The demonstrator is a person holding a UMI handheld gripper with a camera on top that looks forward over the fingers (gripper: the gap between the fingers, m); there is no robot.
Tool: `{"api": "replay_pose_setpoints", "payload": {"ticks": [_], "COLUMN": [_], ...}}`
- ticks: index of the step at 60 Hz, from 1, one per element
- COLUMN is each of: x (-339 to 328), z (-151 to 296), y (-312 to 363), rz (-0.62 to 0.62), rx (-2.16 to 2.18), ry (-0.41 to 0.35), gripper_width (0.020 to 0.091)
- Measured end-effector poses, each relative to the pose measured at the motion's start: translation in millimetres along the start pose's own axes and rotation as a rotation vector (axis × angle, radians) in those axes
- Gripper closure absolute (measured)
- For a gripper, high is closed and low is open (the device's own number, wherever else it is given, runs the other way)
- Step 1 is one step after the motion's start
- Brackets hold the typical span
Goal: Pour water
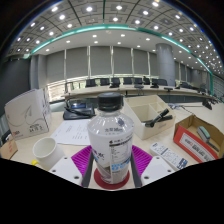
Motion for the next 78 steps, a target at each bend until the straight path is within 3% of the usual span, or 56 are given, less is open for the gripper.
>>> {"api": "replay_pose_setpoints", "payload": {"ticks": [4,5,7,11,24,47,63,78], "x": [-1.9,-2.9,-6.1,-17.0,-78.8,-275.5,-376.0,-408.4], "z": [-6.2,-6.1,-5.1,-1.2,17.9,18.8,1.6,-11.9], "y": [3.1,3.2,2.4,3.3,21.0,82.7,108.7,102.6], "rz": [0.022,0.025,0.023,0.007,-0.021,-0.036,-0.059,-0.098], "rx": [0.016,0.018,0.021,0.013,-0.023,-0.028,-0.073,-0.095], "ry": [0.048,0.054,0.064,0.072,0.115,0.256,0.264,0.266], "gripper_width": [0.0252,0.0238,0.0273,0.024,0.0246,0.0243,0.0241,0.0244]}}
Point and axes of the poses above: the point between the fingertips, and its own axes, seen from behind it with the camera up: y to the left, z up, x forward, the way the camera looks, the point moved 1 cm from there along -x, backward, against the way the camera looks, and after that the axes turned 6 degrees about y, right-handed, at the moved point
